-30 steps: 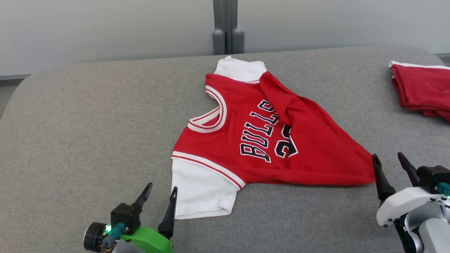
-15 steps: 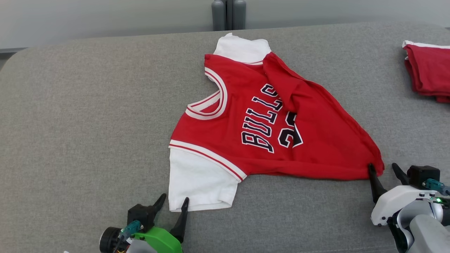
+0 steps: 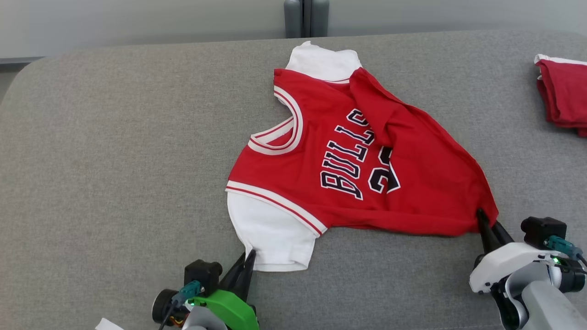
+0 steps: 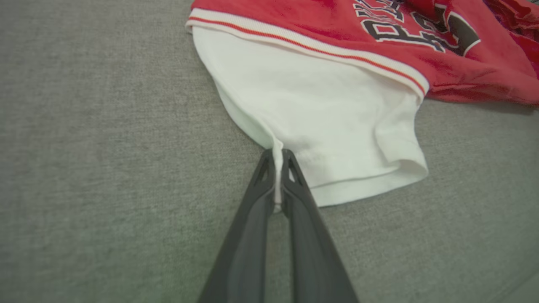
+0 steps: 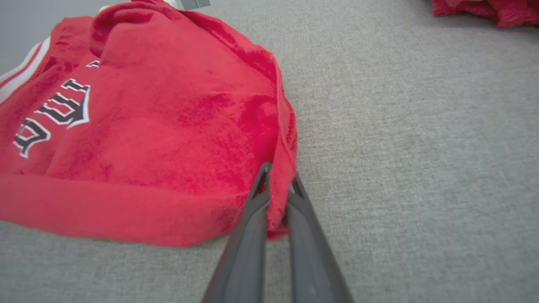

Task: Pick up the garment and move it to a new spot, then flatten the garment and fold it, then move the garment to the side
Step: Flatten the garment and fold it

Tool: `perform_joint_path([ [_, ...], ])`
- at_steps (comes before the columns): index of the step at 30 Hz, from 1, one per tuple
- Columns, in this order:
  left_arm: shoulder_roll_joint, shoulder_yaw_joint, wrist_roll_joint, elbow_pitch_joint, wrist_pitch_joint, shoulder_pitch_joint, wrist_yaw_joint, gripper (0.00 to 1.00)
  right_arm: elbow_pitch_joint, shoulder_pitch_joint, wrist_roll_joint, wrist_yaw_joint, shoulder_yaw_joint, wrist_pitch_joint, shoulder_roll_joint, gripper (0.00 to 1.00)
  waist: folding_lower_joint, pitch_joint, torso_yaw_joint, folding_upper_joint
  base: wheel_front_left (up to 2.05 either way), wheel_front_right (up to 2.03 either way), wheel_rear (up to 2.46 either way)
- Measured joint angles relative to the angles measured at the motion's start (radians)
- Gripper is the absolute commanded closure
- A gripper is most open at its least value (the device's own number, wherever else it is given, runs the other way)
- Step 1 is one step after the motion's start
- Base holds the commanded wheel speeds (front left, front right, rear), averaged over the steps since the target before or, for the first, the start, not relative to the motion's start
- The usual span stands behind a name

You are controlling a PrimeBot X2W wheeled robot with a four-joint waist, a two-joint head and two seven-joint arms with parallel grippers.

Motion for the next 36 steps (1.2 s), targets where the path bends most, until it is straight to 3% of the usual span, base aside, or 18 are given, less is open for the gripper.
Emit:
perform_joint_path([
  [9,0.046,0.028,-0.035,-0.182,0.000,-0.068,-0.002,1.00,-0.136,-0.065,0.050,0.000,0.043,0.001,-0.015,1.00,0.0000,-0.014,-0.008,0.0000,0.00,0.00,0.00],
  [16,0.152,-0.008,-0.104,-0.236,0.082,-0.376,-0.002,1.00,-0.119,-0.350,0.123,0.000,0.099,0.061,-0.068,1.00,0.0000,0.038,-0.008,0.0000,0.00,0.00,0.00],
  [18,0.174,0.002,-0.179,-0.236,0.118,-0.507,-0.002,1.00,-0.097,-0.483,0.159,0.000,0.104,0.104,-0.076,1.00,0.0000,0.068,-0.009,0.0000,0.00,0.00,0.00],
  [21,0.226,0.001,-0.207,-0.212,0.164,-0.714,-0.002,1.00,-0.035,-0.675,0.221,0.000,0.101,0.180,-0.070,1.00,0.0000,0.119,-0.012,-0.0001,0.00,0.00,0.00],
  [25,0.233,0.014,-0.283,-0.135,0.213,-0.983,-0.002,1.00,0.065,-0.954,0.255,0.000,0.063,0.235,-0.079,1.00,0.0000,0.196,-0.016,0.0000,0.00,0.00,0.00],
  [31,0.239,0.017,-0.284,0.020,0.199,-1.350,-0.002,1.00,0.242,-1.289,0.239,0.000,0.004,0.205,-0.051,1.00,0.0002,0.296,-0.023,0.0000,0.00,0.00,0.00],
  [36,0.216,-0.014,-0.263,0.118,0.169,-1.528,-0.002,1.00,0.333,-1.436,0.212,0.000,0.015,0.164,-0.007,1.00,0.0003,0.331,-0.043,0.0000,0.00,0.00,0.00],
])
